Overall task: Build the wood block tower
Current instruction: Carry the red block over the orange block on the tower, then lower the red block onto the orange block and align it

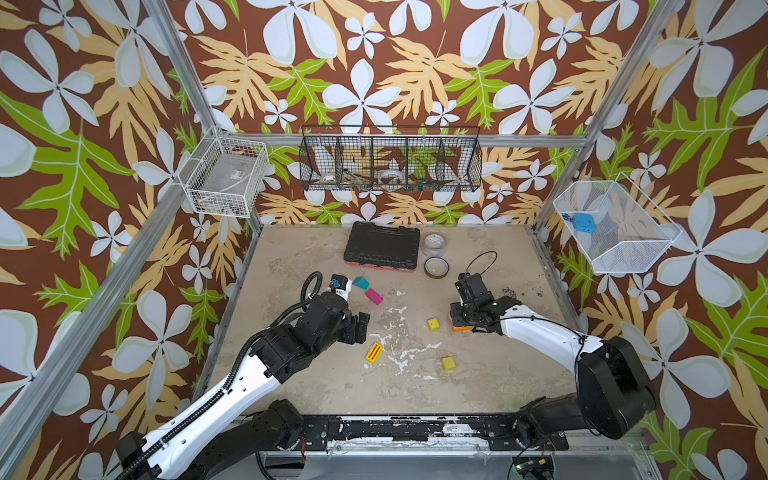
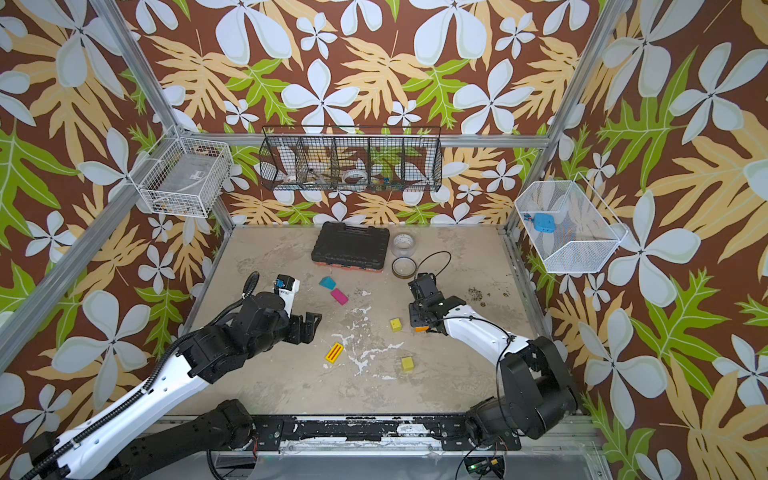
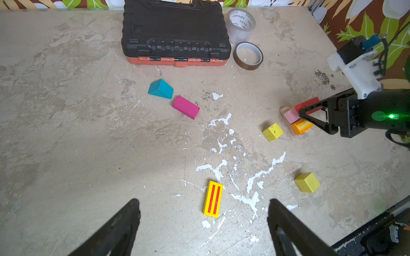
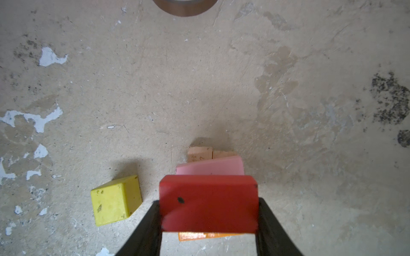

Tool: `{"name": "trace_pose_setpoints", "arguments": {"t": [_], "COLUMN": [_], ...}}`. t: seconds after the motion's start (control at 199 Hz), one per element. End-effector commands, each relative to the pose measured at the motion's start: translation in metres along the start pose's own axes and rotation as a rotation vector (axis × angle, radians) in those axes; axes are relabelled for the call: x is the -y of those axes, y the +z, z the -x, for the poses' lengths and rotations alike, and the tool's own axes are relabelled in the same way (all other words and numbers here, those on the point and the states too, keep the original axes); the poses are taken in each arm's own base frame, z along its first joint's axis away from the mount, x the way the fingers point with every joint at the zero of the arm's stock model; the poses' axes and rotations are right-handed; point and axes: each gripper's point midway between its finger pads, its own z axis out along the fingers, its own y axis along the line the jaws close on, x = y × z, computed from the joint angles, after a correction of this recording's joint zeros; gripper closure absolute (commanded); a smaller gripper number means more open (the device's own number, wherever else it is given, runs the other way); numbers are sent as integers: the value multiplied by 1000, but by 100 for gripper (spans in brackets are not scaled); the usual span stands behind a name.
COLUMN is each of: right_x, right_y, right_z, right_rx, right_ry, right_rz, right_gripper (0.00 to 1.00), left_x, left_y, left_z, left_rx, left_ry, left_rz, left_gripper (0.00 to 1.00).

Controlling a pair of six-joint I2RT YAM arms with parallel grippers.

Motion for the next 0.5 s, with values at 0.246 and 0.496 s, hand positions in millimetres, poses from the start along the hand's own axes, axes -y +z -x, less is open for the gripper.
{"name": "trace_pose_setpoints", "arguments": {"t": [0.246, 0.496], "right_x": [0, 4], "right_y": [10, 16], "right_z": [-2, -4], "right_rx": [-26, -45], "right_ry": [-6, 2], "right_rz": [-8, -21], "right_gripper": [59, 55], "left_x": [-1, 0], "left_y": [0, 0], "left_z": [3, 3], "left_rx": [14, 12], "left_ry": [-9, -7], "left_rz": [5, 4], "left_gripper": [9, 9]}}
